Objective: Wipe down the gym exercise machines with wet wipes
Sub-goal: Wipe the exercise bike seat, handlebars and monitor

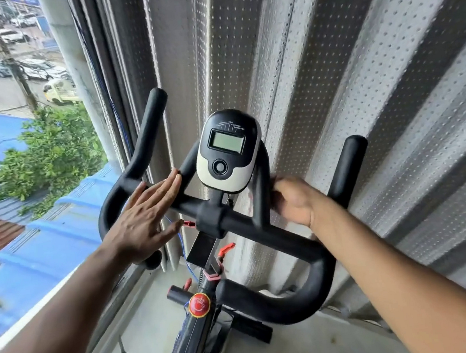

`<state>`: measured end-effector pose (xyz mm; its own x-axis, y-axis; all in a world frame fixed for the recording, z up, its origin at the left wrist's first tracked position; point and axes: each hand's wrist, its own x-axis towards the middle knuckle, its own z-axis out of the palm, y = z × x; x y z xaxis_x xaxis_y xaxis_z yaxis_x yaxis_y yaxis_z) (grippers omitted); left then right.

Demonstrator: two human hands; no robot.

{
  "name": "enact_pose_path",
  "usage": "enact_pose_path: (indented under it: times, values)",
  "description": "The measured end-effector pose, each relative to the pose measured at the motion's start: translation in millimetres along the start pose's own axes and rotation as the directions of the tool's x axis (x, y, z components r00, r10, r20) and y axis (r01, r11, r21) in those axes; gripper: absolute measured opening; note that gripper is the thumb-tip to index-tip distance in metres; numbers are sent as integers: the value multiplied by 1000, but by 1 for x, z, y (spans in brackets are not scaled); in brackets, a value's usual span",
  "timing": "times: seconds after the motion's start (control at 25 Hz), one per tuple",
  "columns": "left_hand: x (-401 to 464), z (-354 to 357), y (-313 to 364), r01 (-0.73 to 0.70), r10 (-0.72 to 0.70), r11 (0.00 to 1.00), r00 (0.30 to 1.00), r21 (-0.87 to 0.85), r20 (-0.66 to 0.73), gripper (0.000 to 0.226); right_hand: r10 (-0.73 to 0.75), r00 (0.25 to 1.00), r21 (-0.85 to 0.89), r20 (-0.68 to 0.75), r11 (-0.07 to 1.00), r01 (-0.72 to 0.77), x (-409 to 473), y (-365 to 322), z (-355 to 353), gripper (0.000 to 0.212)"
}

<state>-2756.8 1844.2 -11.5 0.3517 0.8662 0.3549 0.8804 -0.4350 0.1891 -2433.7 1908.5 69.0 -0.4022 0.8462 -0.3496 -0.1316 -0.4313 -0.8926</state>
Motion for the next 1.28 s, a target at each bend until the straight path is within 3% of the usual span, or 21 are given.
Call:
enact_pose_path:
  times: [0.12,0.2,0.32,0.44,0.56,0.8,0.92,1.0,1.04,1.12,1.2,1.28]
  values:
    - [-1,1,-1,0,0,1000,1000,3,-1,86,-141,988,-5,-63,990,141,24,-38,13,34]
    - [0,1,-2,0,0,1000,1000,-2,5,86,-160,983,22,-94,986,163,25,-42,20,36]
    - [-1,2,-2,2,-2,1000,1000,0,2,86,-10,999,212,34,977,2,13,-6,14,36]
    - [-2,2,-1,-5,4,1000,1000,-7,-12,85,121,977,120,178,982,-143,12,17,7,42]
    - [1,-1,-1,0,0,1000,1000,-21,-16,86,134,982,38,130,989,-140,16,10,8,48]
    - [0,1,-2,1,-1,1000,1000,-29,-15,86,-55,995,-25,-79,998,53,31,-40,27,32]
    - [1,1,-2,4,-4,1000,1000,-28,-20,86,-21,999,73,44,997,18,23,-13,22,33]
    - [0,2,-2,1,-1,1000,1000,-27,-19,86,83,978,86,190,991,-101,7,9,12,38]
    - [-1,2,-2,-4,4,1000,1000,-25,-21,86,132,973,84,191,985,-150,2,14,7,41]
    - [0,0,-2,-3,3,1000,1000,-23,-20,87,130,990,27,50,991,-131,-4,14,3,39]
    - [1,0,-2,-6,5,1000,1000,-23,-21,87,-66,985,-89,-159,995,53,-12,18,-2,27]
    - [0,0,-2,-9,9,1000,1000,-23,-24,87,-270,923,-279,-273,941,193,-37,30,-5,13]
